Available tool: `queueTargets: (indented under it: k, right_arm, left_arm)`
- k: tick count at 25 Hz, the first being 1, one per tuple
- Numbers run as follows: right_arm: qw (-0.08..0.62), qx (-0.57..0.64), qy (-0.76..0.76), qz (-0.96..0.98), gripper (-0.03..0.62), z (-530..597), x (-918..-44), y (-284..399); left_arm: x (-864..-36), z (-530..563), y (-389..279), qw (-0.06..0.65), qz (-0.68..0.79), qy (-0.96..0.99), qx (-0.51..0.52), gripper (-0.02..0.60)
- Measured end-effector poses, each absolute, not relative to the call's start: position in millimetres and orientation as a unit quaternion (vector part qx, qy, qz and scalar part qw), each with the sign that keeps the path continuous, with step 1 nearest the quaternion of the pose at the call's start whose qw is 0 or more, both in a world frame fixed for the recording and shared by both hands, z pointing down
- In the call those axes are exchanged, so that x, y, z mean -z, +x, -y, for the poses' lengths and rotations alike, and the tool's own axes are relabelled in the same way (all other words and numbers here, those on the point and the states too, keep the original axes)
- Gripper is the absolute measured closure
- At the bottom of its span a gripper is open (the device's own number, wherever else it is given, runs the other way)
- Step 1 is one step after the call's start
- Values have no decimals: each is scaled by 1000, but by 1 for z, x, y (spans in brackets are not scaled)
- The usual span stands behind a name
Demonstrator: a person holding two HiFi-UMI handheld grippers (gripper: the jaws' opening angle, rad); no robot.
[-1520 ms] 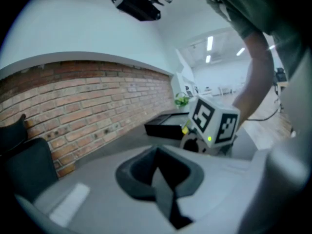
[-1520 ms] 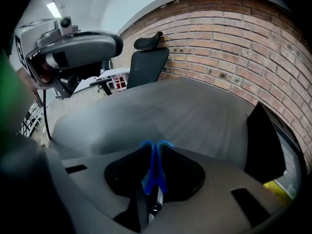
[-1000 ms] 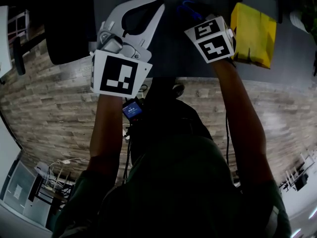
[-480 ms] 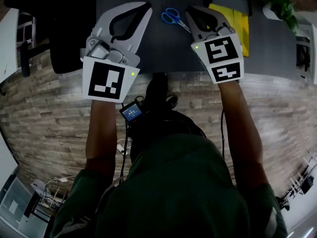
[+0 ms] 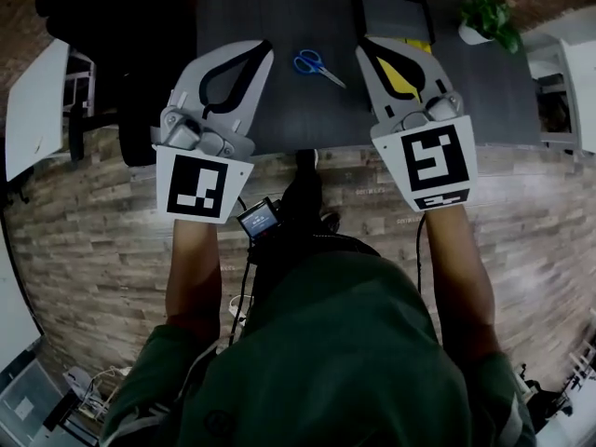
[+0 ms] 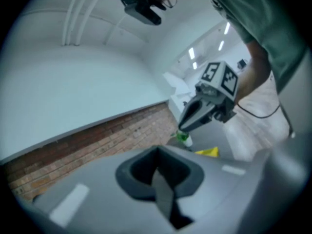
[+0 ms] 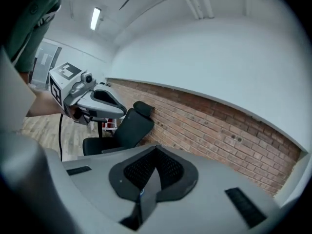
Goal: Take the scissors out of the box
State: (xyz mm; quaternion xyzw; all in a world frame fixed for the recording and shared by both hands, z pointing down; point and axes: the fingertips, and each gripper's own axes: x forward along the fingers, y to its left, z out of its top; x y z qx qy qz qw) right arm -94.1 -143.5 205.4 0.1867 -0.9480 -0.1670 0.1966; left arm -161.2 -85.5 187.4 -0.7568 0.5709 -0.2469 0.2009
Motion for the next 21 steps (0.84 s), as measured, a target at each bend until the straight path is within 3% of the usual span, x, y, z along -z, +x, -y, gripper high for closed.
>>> queueTargets:
  k: [21]
  right_arm:
    - [161,240,233,929,588,49,-136,14]
  left_arm:
    - [-151,6,-79,246,-549,-760,247,583]
